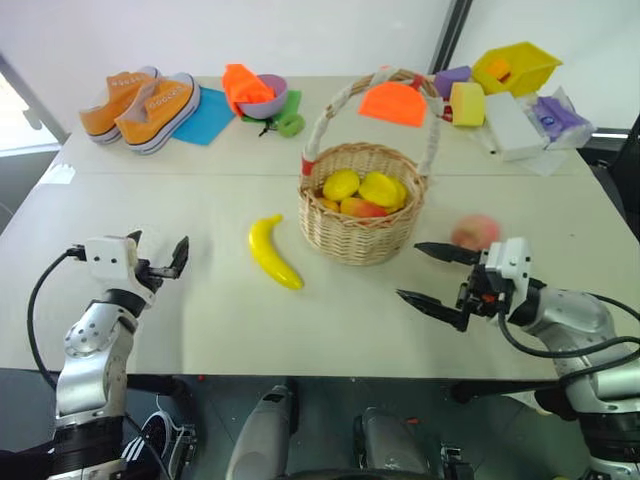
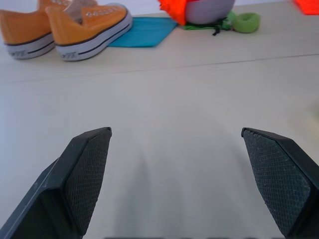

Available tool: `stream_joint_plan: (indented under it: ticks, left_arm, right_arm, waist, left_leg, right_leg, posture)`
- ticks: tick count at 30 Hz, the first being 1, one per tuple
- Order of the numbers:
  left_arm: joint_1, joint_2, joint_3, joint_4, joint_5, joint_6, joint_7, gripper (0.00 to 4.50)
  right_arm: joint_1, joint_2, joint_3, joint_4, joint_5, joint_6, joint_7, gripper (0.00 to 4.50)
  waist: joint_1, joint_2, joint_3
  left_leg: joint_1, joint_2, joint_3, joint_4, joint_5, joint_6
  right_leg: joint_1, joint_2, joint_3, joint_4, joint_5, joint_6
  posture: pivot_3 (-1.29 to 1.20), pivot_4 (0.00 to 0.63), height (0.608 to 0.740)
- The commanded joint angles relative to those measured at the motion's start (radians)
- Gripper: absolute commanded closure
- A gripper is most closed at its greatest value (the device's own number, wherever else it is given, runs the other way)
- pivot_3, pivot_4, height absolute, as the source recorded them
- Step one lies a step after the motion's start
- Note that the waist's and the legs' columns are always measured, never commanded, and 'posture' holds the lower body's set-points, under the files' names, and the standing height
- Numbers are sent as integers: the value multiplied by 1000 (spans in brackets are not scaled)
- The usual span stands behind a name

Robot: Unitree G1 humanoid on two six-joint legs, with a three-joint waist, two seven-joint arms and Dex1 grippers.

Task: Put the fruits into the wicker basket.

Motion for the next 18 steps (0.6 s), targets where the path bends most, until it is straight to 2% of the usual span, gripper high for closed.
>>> stream_joint_plan:
  ticks: [1,7,13,18]
  left_arm:
    - [12,3,18,-23,3,-47,-11,0]
    - [38,19,-19,-56,8,-36,-54,0]
    - [41,14,-33,-62,12,-51,-74,0]
    - [18,16,-42,-55,29,-41,-60,0]
  right_arm:
    - [-12,-16,-23,10,-1,-19,20,29]
    - [-14,-16,-25,23,-7,-24,27,29]
    - [7,-8,-18,-47,-15,-5,-15,29]
    - [-55,0,3,-69,-21,22,-61,29]
  waist:
    - [0,0,0]
    - [-2,0,0]
    - [0,0,0]
    - [-2,-1,0]
  left_leg:
    - [0,0,0,0,0,0]
    - [0,1,0,0,0,0]
    - [0,0,0,0,0,0]
    - [0,0,0,0,0,0]
  right_leg:
    - [0,0,0,0,0,0]
    - [0,0,0,0,0,0]
    - [-1,0,1,0,0,0]
    - [-1,0,1,0,0,0]
  posture:
    - [0,150,740]
    - [0,150,740]
    - [0,150,740]
    - [0,150,740]
